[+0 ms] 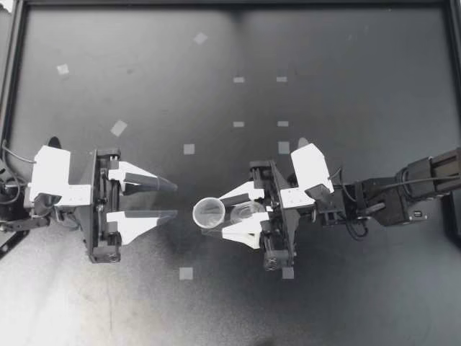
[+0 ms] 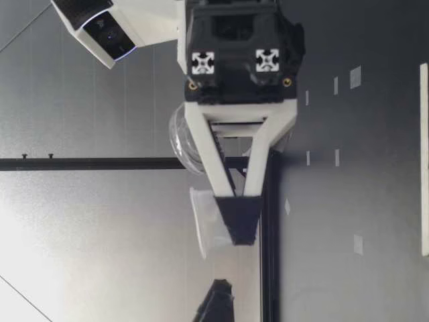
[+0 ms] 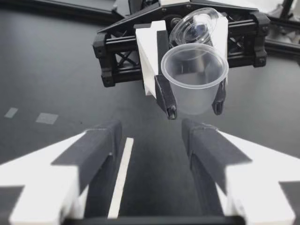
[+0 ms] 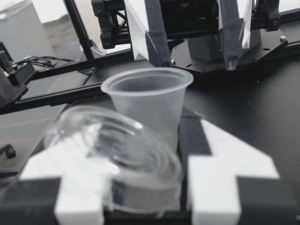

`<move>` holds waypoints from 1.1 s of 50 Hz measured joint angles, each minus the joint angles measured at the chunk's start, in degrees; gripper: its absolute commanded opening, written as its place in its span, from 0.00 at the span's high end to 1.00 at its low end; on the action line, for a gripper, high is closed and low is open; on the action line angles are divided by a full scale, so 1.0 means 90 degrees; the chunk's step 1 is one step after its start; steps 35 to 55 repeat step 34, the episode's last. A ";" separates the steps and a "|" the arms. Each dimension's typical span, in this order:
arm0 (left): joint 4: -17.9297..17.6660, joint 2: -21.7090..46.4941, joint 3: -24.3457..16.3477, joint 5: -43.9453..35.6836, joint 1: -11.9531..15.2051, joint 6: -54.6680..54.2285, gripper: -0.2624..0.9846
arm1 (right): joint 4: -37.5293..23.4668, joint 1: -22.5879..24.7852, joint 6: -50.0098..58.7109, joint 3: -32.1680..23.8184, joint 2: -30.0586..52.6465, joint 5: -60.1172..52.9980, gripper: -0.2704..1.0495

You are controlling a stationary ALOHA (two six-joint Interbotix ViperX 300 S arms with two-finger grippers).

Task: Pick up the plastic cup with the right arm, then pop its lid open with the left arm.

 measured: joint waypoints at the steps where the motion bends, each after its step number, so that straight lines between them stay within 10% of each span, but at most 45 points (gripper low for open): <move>1: 0.0000 0.0000 0.0000 0.0000 -0.0010 0.0000 0.38 | 0.0000 0.0000 0.0010 0.0000 -0.0010 0.0000 0.63; 55: 0.0000 0.0000 0.0000 0.0000 -0.0010 -0.0059 0.38 | 0.0000 0.0000 -0.0176 -0.0059 0.0000 0.0039 0.63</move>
